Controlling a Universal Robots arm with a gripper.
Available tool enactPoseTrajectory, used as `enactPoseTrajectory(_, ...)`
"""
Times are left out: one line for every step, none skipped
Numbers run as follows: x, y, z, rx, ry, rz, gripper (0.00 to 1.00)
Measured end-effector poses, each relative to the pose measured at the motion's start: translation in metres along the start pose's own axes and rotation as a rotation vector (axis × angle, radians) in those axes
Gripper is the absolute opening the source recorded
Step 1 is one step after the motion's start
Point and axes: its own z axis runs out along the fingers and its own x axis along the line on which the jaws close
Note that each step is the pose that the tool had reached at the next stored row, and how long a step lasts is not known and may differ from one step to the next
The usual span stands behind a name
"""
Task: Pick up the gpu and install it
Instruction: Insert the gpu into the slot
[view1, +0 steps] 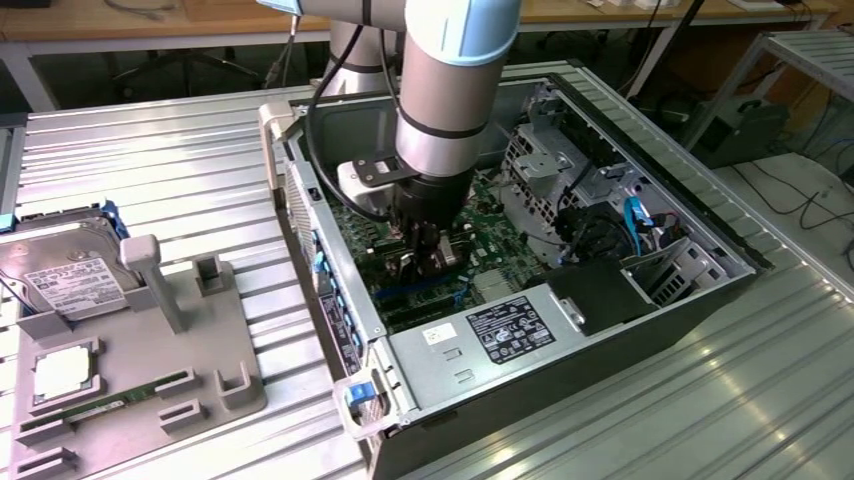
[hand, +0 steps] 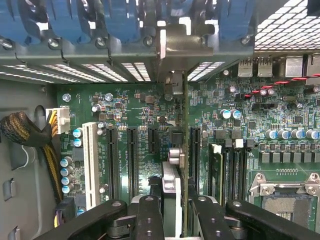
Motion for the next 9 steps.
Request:
enactPoseTrajectory(0.0, 0.0, 0.0001, 0.0001, -0.0002, 0.0, 0.28)
enactPoseTrajectory(0.0, 0.0, 0.0001, 0.0001, -0.0002, 0.0, 0.28)
enactPoseTrajectory(0.0, 0.0, 0.0001, 0.0001, -0.0002, 0.0, 0.28)
enactPoseTrajectory(0.0, 0.0, 0.0001, 0.0001, -0.0002, 0.0, 0.28)
enactPoseTrajectory(0.0, 0.0, 0.0001, 0.0001, -0.0002, 0.0, 0.28)
enactPoseTrajectory(0.0, 0.0, 0.0001, 0.0001, -0.0002, 0.0, 0.28)
enactPoseTrajectory(0.0, 0.0, 0.0001, 0.0001, -0.0002, 0.0, 0.28)
enactPoseTrajectory(0.0, 0.0, 0.0001, 0.0002, -0.0002, 0.0, 0.28)
enactPoseTrajectory(0.0, 0.0, 0.0001, 0.0001, -0.0002, 0.0, 0.28)
